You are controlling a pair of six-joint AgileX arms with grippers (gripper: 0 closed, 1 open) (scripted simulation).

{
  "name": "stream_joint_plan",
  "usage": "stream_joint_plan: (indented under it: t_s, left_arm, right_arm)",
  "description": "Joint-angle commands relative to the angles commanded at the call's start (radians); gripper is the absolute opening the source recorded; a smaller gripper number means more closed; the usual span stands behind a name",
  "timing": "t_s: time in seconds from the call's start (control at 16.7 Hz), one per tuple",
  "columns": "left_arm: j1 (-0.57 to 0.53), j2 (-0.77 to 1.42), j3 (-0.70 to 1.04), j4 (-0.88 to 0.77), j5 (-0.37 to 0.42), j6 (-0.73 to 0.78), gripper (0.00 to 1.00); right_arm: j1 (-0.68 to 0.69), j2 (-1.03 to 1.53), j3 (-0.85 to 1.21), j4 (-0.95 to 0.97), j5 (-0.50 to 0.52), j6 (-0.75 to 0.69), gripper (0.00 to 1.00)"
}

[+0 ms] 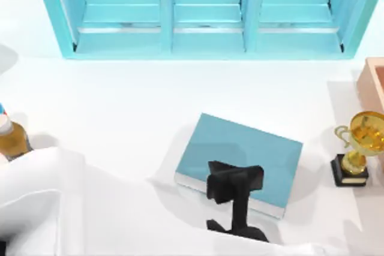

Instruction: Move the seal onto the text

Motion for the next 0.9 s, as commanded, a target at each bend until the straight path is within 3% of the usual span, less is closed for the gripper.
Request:
stream_joint_plan:
  t_s: [0.36,0.9]
  left_arm:
    - [0.324,-0.354,-0.195,0.22,0.271,0.622,1.0]
    - [0.874,-1.094,-0.648,0.668,0.704,2.017,1.0]
  right_arm:
    - [0.0,0.0,0.0,0.0,0.0,0.0,1.0]
    - [0.0,0.0,0.0,0.0,0.0,0.0,1.0]
